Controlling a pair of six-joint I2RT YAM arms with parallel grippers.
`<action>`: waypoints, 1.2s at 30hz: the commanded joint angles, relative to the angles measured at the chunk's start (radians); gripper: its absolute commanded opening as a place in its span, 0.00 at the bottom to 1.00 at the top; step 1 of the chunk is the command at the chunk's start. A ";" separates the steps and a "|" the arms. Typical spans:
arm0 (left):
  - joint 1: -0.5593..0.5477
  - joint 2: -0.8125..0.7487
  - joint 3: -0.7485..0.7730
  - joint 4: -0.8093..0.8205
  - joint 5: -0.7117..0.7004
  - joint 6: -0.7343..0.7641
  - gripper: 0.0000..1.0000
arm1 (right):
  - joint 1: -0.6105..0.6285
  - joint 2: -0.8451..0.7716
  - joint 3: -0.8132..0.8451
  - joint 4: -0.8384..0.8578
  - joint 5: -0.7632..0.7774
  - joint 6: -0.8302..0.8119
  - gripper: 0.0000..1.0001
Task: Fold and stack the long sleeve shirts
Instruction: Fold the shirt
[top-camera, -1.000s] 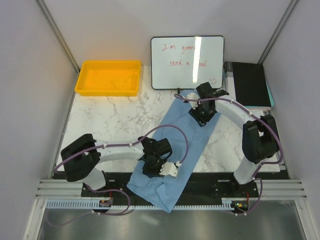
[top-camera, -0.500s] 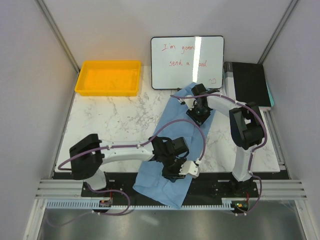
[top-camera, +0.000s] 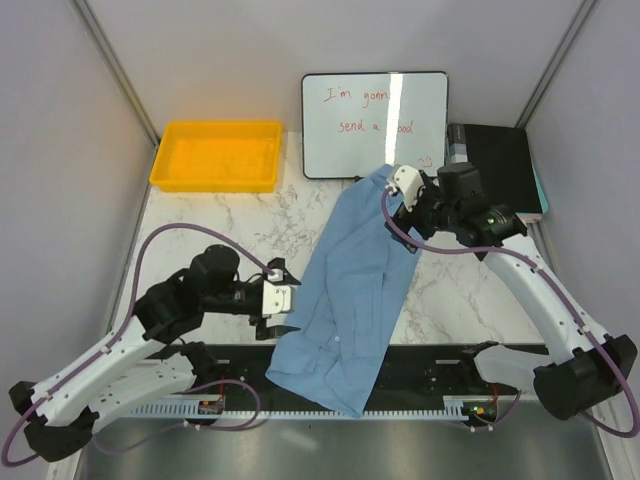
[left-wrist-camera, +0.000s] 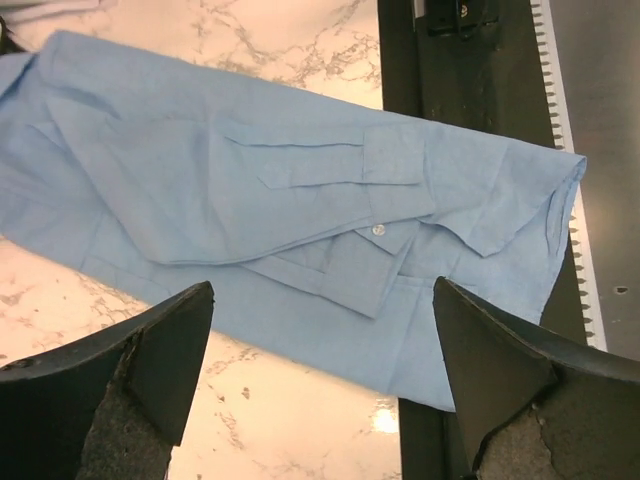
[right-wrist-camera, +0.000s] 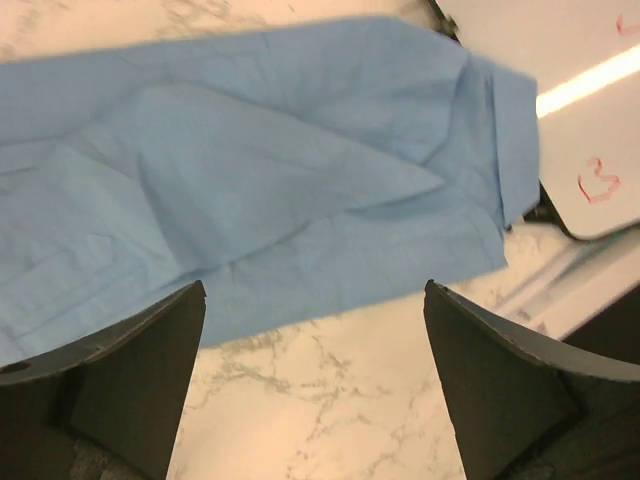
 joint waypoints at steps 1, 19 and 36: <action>0.009 0.055 -0.023 -0.044 0.045 0.088 0.95 | 0.031 0.054 -0.010 -0.033 -0.214 0.010 0.98; -0.408 0.511 -0.281 0.712 -0.093 0.275 0.59 | -0.009 0.504 -0.041 -0.007 -0.027 0.300 0.48; -0.456 0.695 -0.278 0.809 -0.177 0.327 0.51 | -0.010 0.606 -0.055 -0.001 0.036 0.276 0.44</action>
